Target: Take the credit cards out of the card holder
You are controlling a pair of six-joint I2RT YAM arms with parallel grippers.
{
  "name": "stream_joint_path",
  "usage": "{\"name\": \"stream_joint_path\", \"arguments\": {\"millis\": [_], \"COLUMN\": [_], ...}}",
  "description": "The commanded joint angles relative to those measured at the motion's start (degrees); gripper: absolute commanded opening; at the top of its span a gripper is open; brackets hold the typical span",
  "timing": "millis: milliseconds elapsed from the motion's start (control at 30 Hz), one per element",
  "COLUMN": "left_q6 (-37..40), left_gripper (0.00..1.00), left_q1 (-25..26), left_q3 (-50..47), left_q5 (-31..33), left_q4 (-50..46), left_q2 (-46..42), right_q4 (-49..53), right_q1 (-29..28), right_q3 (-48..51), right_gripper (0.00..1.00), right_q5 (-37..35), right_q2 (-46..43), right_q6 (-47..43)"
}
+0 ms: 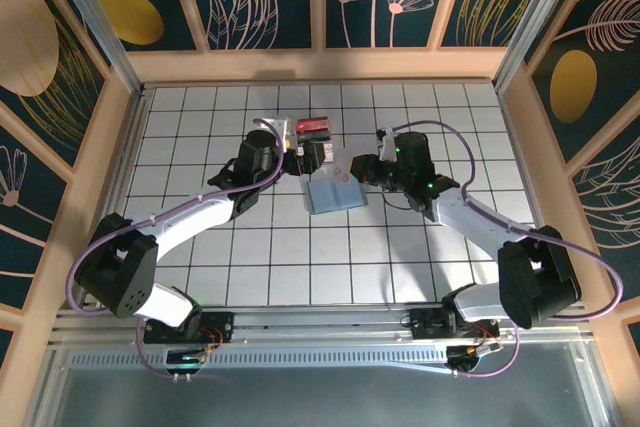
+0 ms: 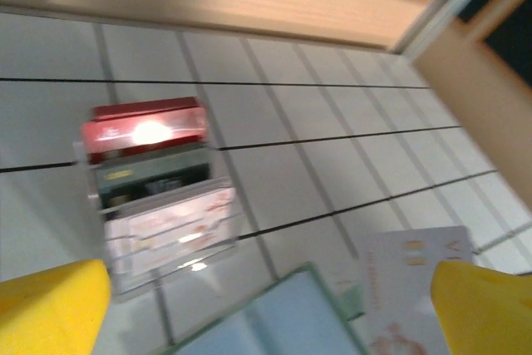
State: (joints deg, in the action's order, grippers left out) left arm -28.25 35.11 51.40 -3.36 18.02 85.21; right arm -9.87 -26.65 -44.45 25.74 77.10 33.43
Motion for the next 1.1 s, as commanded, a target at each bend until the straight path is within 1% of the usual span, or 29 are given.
{"name": "stream_joint_path", "arguments": {"millis": [0,67,167,267,333,400,433,600,700,833,867,900,967,1067], "left_q6": [-3.2,-4.0,-4.9,-5.2,-5.4,-5.6,-5.8,-6.6,-6.3,-3.8,-2.6,-1.0,2.5,10.5], "left_gripper": [0.94,0.88,0.83,0.78,0.77,0.75,0.73,0.52,0.34,0.06,0.00,0.00,0.00,0.00], "left_q1": [-0.7,-1.0,-1.2,-1.3,-1.3,-1.2,-1.3,-1.2,-1.5,-1.7,-1.8,-1.8,-2.0,-2.1], "left_q3": [-1.1,-1.1,-1.3,-1.4,-1.5,-1.6,-1.6,-2.1,-2.0,-1.3,-0.8,-0.3,0.8,3.8], "left_q5": [-11.7,-15.7,-20.7,-23.5,-24.9,-25.3,-25.5,-26.5,-26.4,-25.3,-24.9,-24.4,-24.0,-23.6], "left_q4": [7.0,9.0,11.8,13.2,14.1,14.6,14.9,16.7,16.9,14.5,13.3,11.8,9.1,2.9], "left_q2": [0.0,0.6,1.7,2.4,2.5,2.7,2.8,3.1,2.9,2.1,2.0,1.8,1.4,1.4], "right_q4": [-7.4,-9.8,-12.3,-14.3,-15.4,-16.9,-18.0,-20.3,-19.9,-17.4,-16.8,-16.2,-14.6,-10.8], "right_q1": [0.5,0.5,0.5,0.4,0.4,0.4,0.4,0.5,0.5,0.4,0.4,0.4,0.5,0.7], "right_q3": [1.3,1.6,1.8,1.8,1.8,1.9,2.0,2.1,2.1,1.8,1.7,1.6,1.2,0.4], "right_gripper": [0.00,0.00,0.00,0.00,0.00,0.00,0.00,0.00,0.00,0.00,0.00,0.00,0.09,0.26], "right_q5": [5.8,7.7,9.9,11.4,12.0,12.8,13.5,15.1,14.9,13.3,12.8,12.4,11.2,8.5], "right_q2": [-2.4,-3.0,-3.4,-3.4,-3.3,-2.9,-2.6,-1.5,-1.2,-1.3,-1.4,-1.5,-1.8,-2.6], "right_q6": [0.9,1.6,2.6,3.5,3.8,4.4,4.9,5.9,5.6,4.2,3.9,3.6,2.9,0.9]}}
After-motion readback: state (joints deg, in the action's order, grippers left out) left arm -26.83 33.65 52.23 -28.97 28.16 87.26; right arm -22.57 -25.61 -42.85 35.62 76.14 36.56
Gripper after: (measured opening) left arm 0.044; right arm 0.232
